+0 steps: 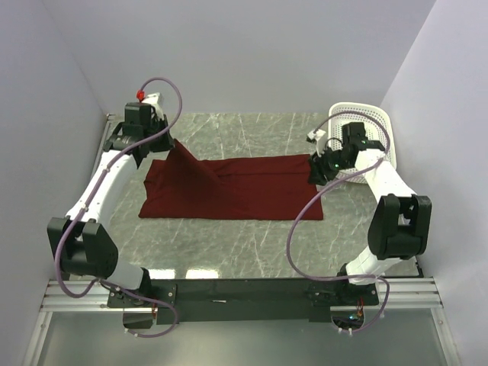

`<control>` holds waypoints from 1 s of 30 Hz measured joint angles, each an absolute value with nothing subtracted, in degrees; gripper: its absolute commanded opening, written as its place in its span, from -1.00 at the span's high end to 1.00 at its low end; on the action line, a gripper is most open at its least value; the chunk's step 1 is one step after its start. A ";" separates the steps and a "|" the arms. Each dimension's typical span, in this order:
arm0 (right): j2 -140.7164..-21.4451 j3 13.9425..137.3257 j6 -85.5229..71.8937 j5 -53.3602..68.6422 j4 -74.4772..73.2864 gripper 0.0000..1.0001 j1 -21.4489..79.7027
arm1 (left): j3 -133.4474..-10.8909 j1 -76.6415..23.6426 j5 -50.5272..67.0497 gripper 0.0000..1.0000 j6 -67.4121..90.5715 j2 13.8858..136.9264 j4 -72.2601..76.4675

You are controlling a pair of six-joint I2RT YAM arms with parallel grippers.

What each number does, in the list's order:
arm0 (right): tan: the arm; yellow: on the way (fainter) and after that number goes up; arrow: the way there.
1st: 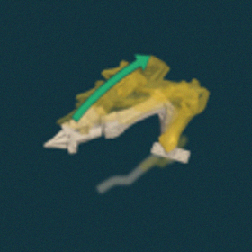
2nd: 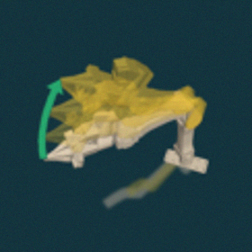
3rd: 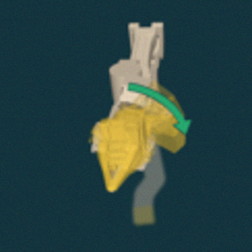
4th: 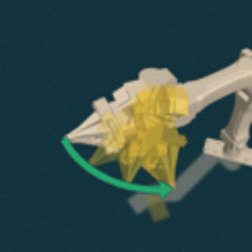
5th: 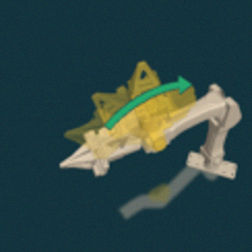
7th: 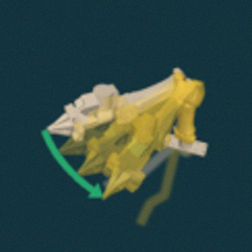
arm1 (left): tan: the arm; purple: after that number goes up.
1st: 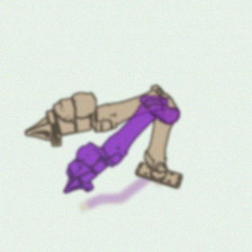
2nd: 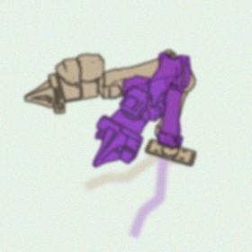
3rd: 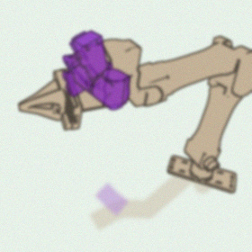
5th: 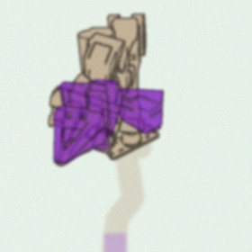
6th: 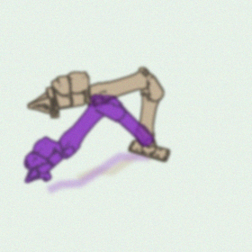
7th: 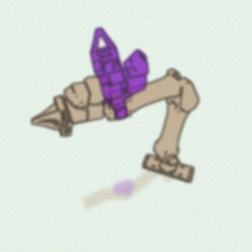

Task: Fold and stack the t-shirts
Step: Fold the tshirt

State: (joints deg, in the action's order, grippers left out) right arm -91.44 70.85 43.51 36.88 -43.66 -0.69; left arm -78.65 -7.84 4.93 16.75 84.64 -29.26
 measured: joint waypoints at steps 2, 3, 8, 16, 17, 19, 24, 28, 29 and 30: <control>-93.58 74.41 43.42 40.12 -45.91 -0.05 0.32 | -76.58 -7.84 5.61 0.99 16.56 83.09 -28.62; -94.78 76.03 43.24 41.41 -46.68 -0.05 1.06 | -75.59 -7.84 5.96 0.99 16.47 82.35 -28.38; -102.89 86.06 40.82 47.77 -50.26 -0.04 7.01 | -70.22 -7.79 7.86 0.99 15.66 77.71 -26.87; -112.33 100.57 36.32 52.90 -53.65 -0.04 17.63 | -65.12 -7.73 14.26 0.99 16.01 69.89 -28.25; -112.42 100.66 35.79 53.36 -53.65 -0.04 18.57 | -64.77 -7.73 15.16 0.99 16.21 69.14 -28.77; -112.51 100.66 35.11 53.71 -53.82 -0.04 19.97 | -63.42 -7.68 17.74 0.99 17.17 67.40 -30.04; -112.88 100.66 34.04 53.87 -53.82 -0.04 22.46 | -56.27 -7.68 22.70 0.99 21.02 64.97 -34.61; -113.47 100.64 33.28 54.22 -53.67 -0.04 23.83 | -50.92 -7.68 24.23 0.96 23.38 64.99 -39.99; -113.73 100.64 32.99 54.30 -53.60 -0.04 24.08 | -49.98 -7.68 25.08 0.92 23.73 65.10 -41.17; -113.86 100.62 32.82 54.30 -53.58 -0.04 24.32 | -49.32 -7.73 25.80 0.87 23.88 65.12 -41.85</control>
State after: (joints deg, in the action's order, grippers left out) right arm -113.86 100.62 32.82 54.30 -53.58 24.32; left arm -49.32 -7.73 25.80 23.88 65.12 -41.85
